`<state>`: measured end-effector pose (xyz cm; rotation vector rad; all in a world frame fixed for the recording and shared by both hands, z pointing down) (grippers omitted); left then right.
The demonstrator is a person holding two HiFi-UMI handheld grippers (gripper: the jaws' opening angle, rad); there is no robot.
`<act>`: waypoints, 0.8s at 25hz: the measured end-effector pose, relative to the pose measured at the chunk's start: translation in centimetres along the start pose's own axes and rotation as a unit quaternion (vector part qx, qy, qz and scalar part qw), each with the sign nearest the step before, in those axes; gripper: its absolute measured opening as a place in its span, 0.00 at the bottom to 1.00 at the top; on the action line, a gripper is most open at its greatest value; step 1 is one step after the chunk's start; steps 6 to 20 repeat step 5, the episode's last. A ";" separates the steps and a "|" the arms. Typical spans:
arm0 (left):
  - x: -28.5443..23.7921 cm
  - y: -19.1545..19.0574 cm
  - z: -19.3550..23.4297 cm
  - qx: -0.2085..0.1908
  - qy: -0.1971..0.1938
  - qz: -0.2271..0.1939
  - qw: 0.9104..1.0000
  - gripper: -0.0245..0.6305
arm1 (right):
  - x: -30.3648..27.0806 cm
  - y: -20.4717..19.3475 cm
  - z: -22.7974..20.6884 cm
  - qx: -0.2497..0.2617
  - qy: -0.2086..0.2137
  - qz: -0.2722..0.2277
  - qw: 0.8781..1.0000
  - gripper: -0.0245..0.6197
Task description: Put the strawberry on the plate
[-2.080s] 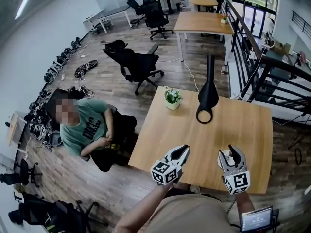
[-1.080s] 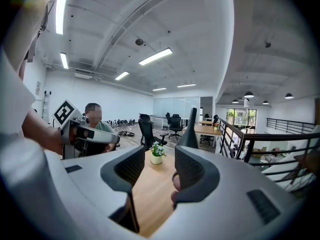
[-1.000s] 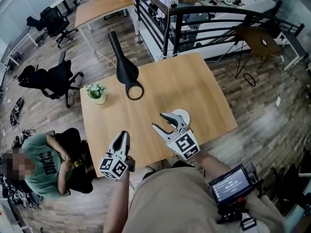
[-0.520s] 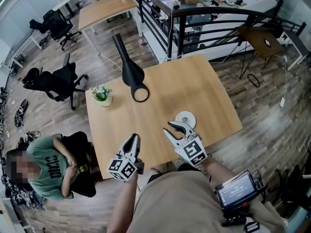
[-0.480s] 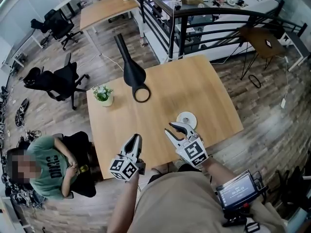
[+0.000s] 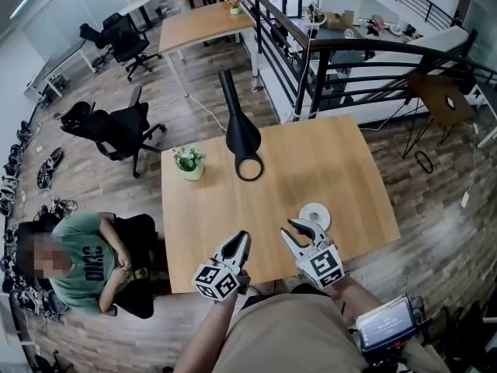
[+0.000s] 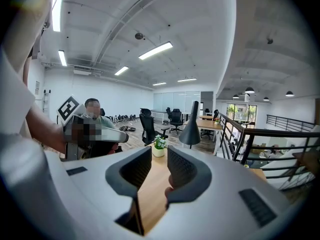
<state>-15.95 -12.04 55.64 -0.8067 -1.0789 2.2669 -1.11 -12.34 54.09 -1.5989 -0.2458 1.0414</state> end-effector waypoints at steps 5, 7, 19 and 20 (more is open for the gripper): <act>0.9 -0.6 -0.6 0.011 -0.001 0.006 1.000 0.08 | 0.5 -0.3 0.9 -0.012 0.006 0.006 1.000 0.20; 0.9 -0.6 -0.6 0.011 -0.001 0.006 1.000 0.08 | 0.5 -0.3 0.9 -0.012 0.006 0.006 1.000 0.20; 0.9 -0.6 -0.6 0.011 -0.001 0.006 1.000 0.08 | 0.5 -0.3 0.9 -0.012 0.006 0.006 1.000 0.20; 0.9 -0.6 -0.6 0.011 -0.001 0.006 1.000 0.08 | 0.5 -0.3 0.9 -0.012 0.006 0.006 1.000 0.20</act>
Point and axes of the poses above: the fingertips, and each gripper's own axes: x backward along the fingers, z to its left, y out of its top, the point moved 3 cm from there along x, backward along the fingers, and after that the axes turned 11 degrees about z, right-handed, at the moved point
